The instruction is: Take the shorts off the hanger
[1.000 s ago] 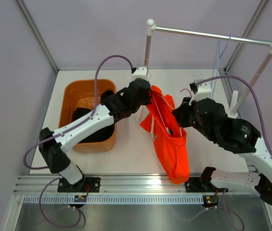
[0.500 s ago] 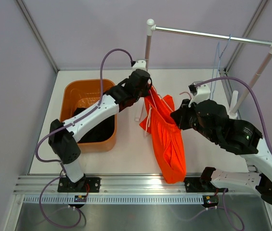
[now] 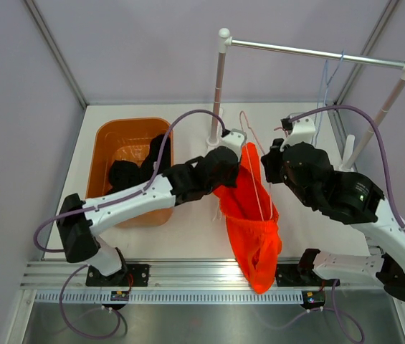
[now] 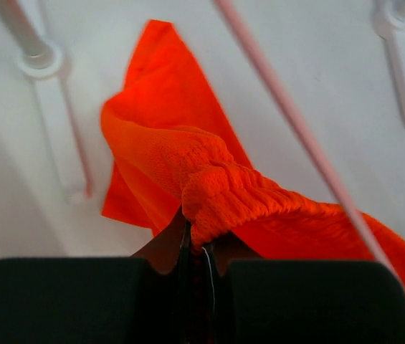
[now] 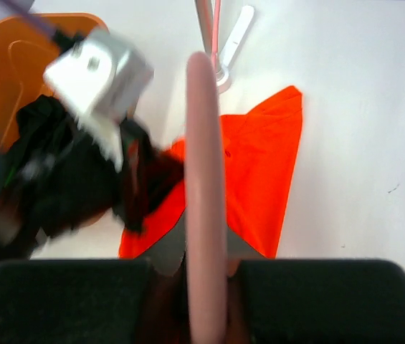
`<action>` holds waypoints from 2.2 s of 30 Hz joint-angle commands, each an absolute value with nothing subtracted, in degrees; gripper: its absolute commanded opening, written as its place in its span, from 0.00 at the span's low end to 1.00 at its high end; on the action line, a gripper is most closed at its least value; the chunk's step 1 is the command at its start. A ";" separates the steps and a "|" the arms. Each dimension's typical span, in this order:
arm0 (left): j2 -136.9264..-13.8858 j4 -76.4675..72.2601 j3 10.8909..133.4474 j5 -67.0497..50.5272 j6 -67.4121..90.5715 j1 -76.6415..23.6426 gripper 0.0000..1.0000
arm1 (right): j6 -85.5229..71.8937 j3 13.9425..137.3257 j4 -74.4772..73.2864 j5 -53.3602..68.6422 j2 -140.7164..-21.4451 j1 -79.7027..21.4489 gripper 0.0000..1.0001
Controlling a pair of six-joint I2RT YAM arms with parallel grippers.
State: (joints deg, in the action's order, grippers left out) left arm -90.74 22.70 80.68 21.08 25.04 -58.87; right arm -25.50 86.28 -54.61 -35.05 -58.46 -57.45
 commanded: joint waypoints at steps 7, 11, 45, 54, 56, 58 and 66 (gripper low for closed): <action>-78.93 20.29 82.69 25.65 15.21 -77.15 0.00 | -18.21 95.88 -48.96 -49.39 -66.18 -55.82 0.00; -76.39 27.06 88.93 34.42 12.58 -78.66 0.00 | -16.00 100.19 -48.78 -48.08 -68.73 -49.67 0.00; -67.79 2.02 97.07 45.00 -16.74 -45.02 0.00 | -17.58 96.07 -52.56 -42.98 -64.25 -45.97 0.00; -61.26 17.93 65.98 25.96 30.43 -20.79 0.00 | -18.19 94.31 -53.35 -43.15 -62.14 -45.88 0.00; -61.87 17.93 61.11 19.35 34.87 -15.85 0.00 | -18.28 94.22 -54.14 -43.33 -61.61 -45.97 0.00; -63.27 16.44 54.43 14.01 39.71 -13.37 0.00 | -18.19 94.04 -54.40 -43.94 -61.09 -45.97 0.00; -70.66 0.97 36.30 -7.03 52.82 -2.64 0.00 | -18.46 94.48 -55.46 -43.33 -60.64 -45.88 0.00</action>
